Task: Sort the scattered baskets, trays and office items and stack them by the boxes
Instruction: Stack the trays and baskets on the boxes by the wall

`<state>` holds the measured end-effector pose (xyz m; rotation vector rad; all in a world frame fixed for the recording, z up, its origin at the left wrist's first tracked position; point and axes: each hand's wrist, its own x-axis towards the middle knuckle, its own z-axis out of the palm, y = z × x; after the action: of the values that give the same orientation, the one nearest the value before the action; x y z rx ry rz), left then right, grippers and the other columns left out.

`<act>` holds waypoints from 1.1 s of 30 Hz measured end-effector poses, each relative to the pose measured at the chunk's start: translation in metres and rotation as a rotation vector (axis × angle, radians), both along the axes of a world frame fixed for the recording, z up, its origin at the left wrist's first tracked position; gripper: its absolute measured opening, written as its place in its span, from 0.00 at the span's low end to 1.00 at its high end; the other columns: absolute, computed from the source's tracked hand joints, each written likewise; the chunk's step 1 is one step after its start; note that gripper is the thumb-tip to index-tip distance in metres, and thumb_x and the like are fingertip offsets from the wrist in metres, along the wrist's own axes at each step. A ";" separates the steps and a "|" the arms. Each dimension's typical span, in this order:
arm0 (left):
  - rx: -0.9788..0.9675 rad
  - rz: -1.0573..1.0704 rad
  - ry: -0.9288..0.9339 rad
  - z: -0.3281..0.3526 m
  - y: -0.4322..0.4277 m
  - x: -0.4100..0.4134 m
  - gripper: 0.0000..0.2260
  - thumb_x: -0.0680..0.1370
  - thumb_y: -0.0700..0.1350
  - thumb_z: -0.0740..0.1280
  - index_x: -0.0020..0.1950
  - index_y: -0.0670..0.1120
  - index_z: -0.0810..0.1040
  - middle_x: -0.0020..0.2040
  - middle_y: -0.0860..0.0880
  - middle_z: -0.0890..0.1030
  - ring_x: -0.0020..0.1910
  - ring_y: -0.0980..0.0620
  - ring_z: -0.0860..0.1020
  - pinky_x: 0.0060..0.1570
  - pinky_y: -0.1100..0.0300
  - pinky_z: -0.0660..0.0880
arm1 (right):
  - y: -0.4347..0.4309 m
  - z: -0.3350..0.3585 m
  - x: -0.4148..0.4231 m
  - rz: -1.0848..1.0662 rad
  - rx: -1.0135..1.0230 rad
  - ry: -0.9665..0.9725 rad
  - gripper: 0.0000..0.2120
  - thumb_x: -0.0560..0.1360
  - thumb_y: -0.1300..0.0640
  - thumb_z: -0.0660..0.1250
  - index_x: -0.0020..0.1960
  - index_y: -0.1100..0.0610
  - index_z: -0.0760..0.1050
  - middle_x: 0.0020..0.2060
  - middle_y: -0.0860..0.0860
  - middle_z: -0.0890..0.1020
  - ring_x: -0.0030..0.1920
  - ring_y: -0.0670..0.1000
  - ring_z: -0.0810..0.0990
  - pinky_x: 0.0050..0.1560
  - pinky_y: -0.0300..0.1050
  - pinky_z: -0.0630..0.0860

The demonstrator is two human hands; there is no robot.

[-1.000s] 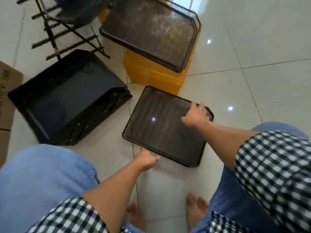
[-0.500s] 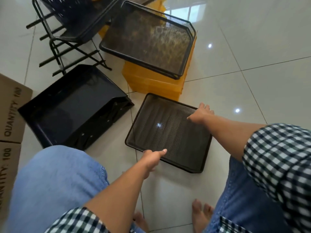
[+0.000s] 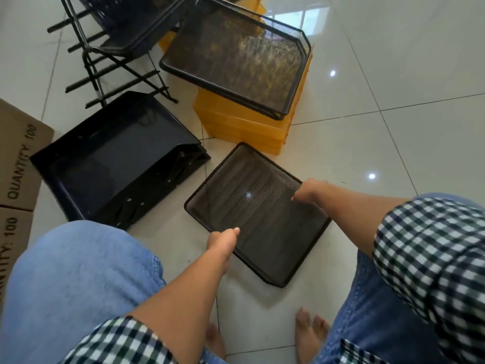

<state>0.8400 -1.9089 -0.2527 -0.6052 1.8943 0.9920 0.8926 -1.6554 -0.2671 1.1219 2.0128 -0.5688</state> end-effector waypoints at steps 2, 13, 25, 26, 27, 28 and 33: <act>-0.043 0.056 0.005 -0.003 -0.003 -0.003 0.23 0.79 0.44 0.69 0.72 0.38 0.69 0.71 0.41 0.73 0.68 0.40 0.72 0.68 0.49 0.70 | -0.005 0.002 0.001 0.050 -0.068 0.018 0.26 0.81 0.46 0.65 0.71 0.63 0.73 0.63 0.59 0.76 0.65 0.60 0.76 0.61 0.47 0.74; 0.084 0.332 -0.034 0.025 -0.015 -0.025 0.16 0.80 0.37 0.63 0.68 0.42 0.73 0.61 0.40 0.80 0.55 0.38 0.81 0.54 0.40 0.80 | -0.020 0.034 0.015 0.098 0.052 0.243 0.22 0.85 0.46 0.58 0.68 0.62 0.72 0.59 0.57 0.81 0.59 0.57 0.80 0.56 0.49 0.76; 0.115 0.063 -0.035 0.257 -0.063 -0.020 0.08 0.82 0.36 0.61 0.55 0.46 0.76 0.50 0.41 0.83 0.37 0.45 0.85 0.30 0.53 0.81 | -0.079 0.248 0.058 -0.405 -0.160 0.213 0.03 0.81 0.60 0.61 0.52 0.58 0.73 0.47 0.57 0.77 0.46 0.56 0.77 0.42 0.46 0.75; 0.105 0.076 -0.022 0.283 -0.069 -0.016 0.08 0.82 0.35 0.61 0.53 0.47 0.76 0.49 0.42 0.83 0.34 0.46 0.85 0.30 0.53 0.81 | -0.087 0.274 0.062 -0.461 -0.176 0.231 0.04 0.81 0.60 0.61 0.53 0.58 0.73 0.48 0.58 0.77 0.46 0.55 0.76 0.39 0.46 0.74; 0.093 0.106 -0.006 0.310 -0.075 -0.013 0.07 0.82 0.36 0.62 0.51 0.47 0.76 0.48 0.42 0.83 0.32 0.46 0.85 0.31 0.52 0.82 | -0.094 0.300 0.066 -0.521 -0.180 0.250 0.04 0.80 0.61 0.62 0.54 0.59 0.74 0.48 0.59 0.78 0.46 0.56 0.77 0.38 0.47 0.76; 0.079 0.148 0.012 0.336 -0.081 -0.009 0.07 0.82 0.36 0.62 0.49 0.47 0.76 0.48 0.43 0.83 0.32 0.46 0.84 0.32 0.52 0.82 | -0.102 0.325 0.070 -0.602 -0.194 0.282 0.04 0.79 0.63 0.63 0.53 0.62 0.74 0.48 0.61 0.79 0.45 0.58 0.79 0.39 0.50 0.80; 0.042 0.262 0.101 0.460 -0.103 0.019 0.08 0.83 0.36 0.61 0.55 0.45 0.78 0.50 0.45 0.83 0.34 0.45 0.85 0.29 0.55 0.81 | -0.137 0.457 0.092 -0.947 -0.294 0.411 0.04 0.80 0.66 0.59 0.49 0.61 0.72 0.41 0.63 0.78 0.35 0.60 0.80 0.43 0.65 0.82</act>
<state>0.8586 -2.0123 0.2078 -0.8063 1.9089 1.2471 0.9849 -1.7926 0.1896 1.8467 1.5125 -1.6161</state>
